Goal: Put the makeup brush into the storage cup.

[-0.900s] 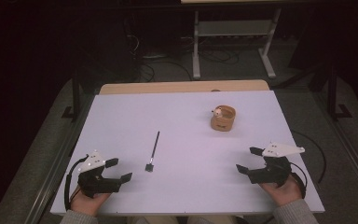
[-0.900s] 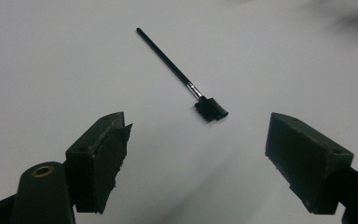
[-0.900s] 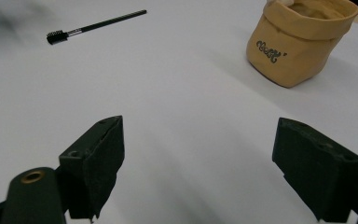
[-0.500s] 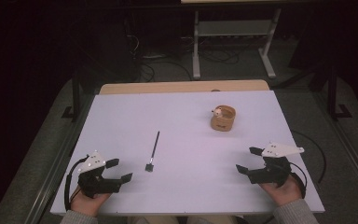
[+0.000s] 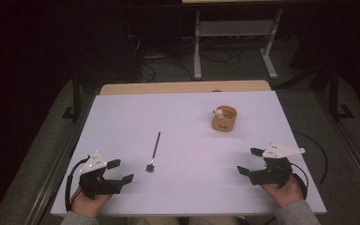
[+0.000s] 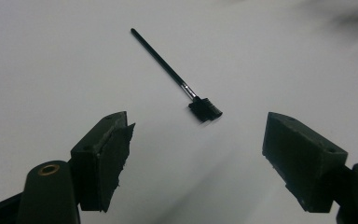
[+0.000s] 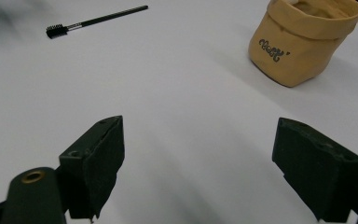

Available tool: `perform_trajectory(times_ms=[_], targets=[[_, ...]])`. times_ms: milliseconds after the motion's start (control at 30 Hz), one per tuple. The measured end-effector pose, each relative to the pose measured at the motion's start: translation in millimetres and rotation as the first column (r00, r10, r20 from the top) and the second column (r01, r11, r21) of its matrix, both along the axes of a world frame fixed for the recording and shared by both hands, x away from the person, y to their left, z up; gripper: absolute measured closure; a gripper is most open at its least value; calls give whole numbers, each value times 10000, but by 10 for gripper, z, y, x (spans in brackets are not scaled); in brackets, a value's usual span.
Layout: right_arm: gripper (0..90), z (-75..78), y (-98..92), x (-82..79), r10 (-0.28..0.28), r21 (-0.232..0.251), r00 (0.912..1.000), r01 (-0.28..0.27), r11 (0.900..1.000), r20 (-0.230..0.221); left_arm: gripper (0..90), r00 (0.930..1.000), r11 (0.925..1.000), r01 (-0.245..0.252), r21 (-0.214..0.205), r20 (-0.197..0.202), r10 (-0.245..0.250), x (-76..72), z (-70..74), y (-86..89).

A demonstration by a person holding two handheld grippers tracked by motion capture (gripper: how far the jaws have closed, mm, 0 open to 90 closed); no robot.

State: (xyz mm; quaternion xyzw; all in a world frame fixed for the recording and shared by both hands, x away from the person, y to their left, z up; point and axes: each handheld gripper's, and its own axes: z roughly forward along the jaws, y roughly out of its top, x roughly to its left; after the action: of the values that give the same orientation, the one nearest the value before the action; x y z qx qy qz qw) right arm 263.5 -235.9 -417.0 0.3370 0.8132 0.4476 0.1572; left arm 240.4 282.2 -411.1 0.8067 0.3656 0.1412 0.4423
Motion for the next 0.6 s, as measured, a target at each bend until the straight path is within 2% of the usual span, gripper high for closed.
perform_trajectory(times_ms=[300, 433, 567, 600], targets=[[159, -12, -7, 14, -75, 23, 10000, 75, 10000, -55, 231, 9999, 9999, -22, -119, -106, 21, 35, 15, -39], [160, 11, -13, 11, -86, 28, 9999, 86, 10000, 107, 233, 9998, 9997, -41, -233, -172, 37, 65, 42, -55], [160, 7, -29, 14, -97, 78, 9999, 97, 9999, 54, 239, 9998, 10000, 82, 38, -185, -81, 120, 109, -105], [160, -3, -37, 20, -84, 36, 10000, 84, 10000, 16, 277, 9997, 9998, 170, 50, -182, -169, 135, 128, -126]])
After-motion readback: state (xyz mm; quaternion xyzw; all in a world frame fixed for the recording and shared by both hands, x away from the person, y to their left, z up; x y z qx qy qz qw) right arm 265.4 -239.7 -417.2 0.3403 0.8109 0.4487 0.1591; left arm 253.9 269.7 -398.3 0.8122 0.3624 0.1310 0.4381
